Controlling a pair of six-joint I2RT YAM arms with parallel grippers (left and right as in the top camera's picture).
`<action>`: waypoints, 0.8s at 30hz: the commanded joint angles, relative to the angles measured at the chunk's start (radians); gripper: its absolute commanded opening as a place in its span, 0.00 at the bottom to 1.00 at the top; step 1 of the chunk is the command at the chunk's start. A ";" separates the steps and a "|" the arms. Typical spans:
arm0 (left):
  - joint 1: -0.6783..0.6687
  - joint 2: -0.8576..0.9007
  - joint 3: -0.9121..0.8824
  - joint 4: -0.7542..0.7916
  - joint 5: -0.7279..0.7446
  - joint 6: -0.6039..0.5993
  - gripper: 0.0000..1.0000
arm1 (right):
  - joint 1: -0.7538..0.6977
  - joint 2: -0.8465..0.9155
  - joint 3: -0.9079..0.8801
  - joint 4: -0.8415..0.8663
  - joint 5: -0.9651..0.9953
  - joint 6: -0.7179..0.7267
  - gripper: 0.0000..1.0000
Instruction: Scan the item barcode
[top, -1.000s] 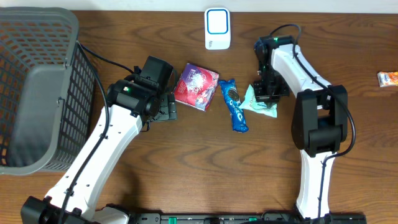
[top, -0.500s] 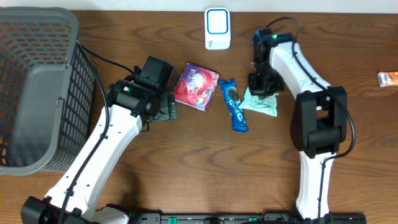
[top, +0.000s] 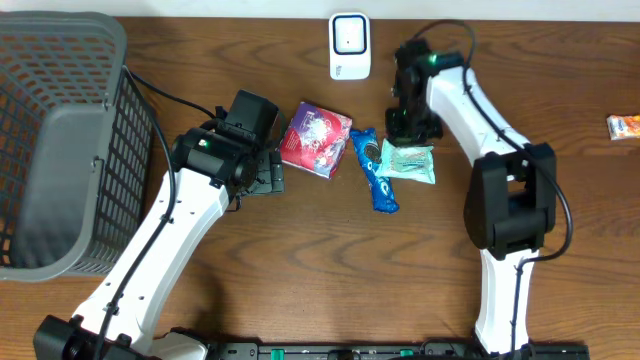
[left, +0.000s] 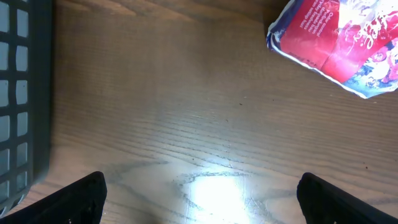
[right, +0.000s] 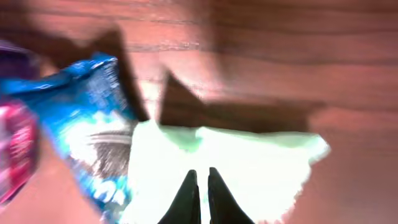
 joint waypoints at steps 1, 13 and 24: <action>-0.003 0.002 0.002 -0.006 -0.012 -0.006 0.98 | -0.002 -0.036 0.079 -0.088 -0.008 -0.016 0.03; -0.003 0.002 0.002 -0.006 -0.012 -0.006 0.98 | 0.086 -0.035 -0.212 0.081 -0.006 0.007 0.01; -0.003 0.002 0.002 -0.006 -0.012 -0.006 0.98 | 0.008 -0.035 -0.097 0.023 0.346 0.040 0.02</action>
